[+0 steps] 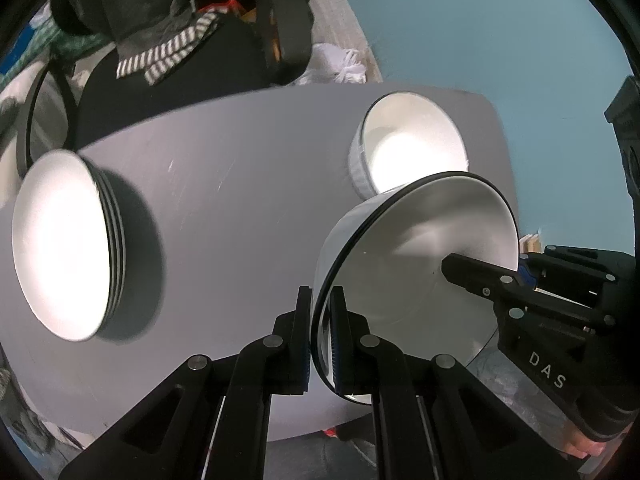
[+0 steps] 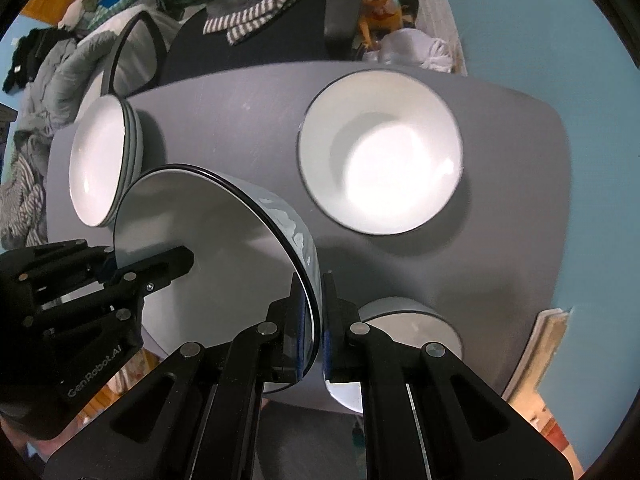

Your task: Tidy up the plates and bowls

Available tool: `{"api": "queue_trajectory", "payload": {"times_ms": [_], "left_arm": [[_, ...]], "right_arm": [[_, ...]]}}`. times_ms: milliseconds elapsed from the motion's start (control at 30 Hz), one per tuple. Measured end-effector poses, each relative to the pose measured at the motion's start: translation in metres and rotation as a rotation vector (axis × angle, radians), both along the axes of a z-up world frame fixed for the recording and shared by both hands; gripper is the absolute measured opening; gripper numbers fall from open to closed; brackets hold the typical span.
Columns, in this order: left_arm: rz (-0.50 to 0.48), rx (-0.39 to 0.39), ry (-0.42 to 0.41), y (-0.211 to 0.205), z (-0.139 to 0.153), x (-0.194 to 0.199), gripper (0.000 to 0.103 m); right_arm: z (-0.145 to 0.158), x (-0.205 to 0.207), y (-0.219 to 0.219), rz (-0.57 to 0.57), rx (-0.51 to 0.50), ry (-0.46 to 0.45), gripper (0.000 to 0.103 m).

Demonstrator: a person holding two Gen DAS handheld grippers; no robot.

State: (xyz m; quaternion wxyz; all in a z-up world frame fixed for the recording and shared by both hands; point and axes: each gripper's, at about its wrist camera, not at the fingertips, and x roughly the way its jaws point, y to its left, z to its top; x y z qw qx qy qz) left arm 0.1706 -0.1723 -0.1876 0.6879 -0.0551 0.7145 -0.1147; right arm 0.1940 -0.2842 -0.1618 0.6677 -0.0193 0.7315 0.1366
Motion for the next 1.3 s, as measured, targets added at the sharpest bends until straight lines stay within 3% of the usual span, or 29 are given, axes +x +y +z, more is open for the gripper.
{"api": "queue_trajectory", "payload": {"times_ms": [433, 1300], "left_arm": [[-0.034, -0.010, -0.019, -0.026, -0.002, 0.036, 0.007], [-0.071, 0.052, 0.028, -0.061, -0.033, 0.076, 0.008]], "right_arm": [[0.013, 0.033, -0.033, -0.078, -0.001, -0.007, 0.007], [-0.023, 0.070, -0.063, -0.116, -0.006, 0.085, 0.007]]}}
